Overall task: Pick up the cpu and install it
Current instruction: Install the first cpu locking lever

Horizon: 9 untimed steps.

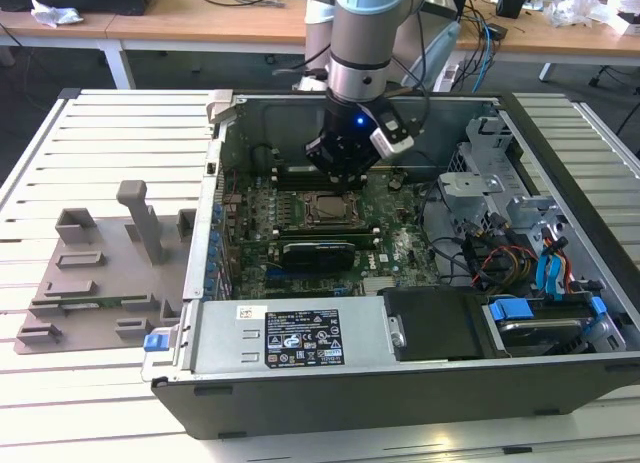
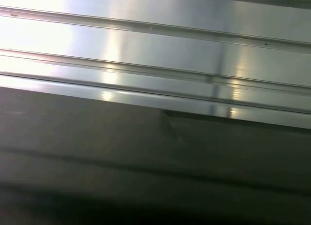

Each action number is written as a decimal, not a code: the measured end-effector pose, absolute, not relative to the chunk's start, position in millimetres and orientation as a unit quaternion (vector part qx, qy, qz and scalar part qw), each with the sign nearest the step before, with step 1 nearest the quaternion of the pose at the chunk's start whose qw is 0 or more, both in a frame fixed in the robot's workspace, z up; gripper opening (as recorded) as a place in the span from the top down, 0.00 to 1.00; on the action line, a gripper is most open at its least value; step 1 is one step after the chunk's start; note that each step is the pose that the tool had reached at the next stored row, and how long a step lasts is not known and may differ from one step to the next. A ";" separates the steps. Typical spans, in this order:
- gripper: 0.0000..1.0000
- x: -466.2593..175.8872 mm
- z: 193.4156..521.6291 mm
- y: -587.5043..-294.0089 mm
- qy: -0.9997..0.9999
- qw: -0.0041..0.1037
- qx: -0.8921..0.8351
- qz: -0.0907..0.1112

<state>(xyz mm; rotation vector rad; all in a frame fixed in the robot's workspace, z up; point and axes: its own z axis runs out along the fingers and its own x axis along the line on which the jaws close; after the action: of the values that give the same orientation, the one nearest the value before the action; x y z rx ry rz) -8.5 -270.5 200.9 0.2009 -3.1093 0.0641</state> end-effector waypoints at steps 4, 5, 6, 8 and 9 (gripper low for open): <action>0.89 -6.2 200.9 -268.4 -0.998 0.012 0.065 0.020; 0.89 -6.0 202.4 -268.1 -0.998 0.011 0.064 0.019; 0.89 -6.3 207.1 -269.5 -0.998 0.011 0.064 0.020; 0.89 -6.6 208.7 -273.8 -0.998 0.010 0.064 0.020; 0.89 -6.7 208.7 -275.6 -0.998 0.010 0.064 0.020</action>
<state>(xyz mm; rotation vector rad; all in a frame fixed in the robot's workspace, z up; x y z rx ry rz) -6.7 -275.6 208.7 0.2007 -3.1145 0.0620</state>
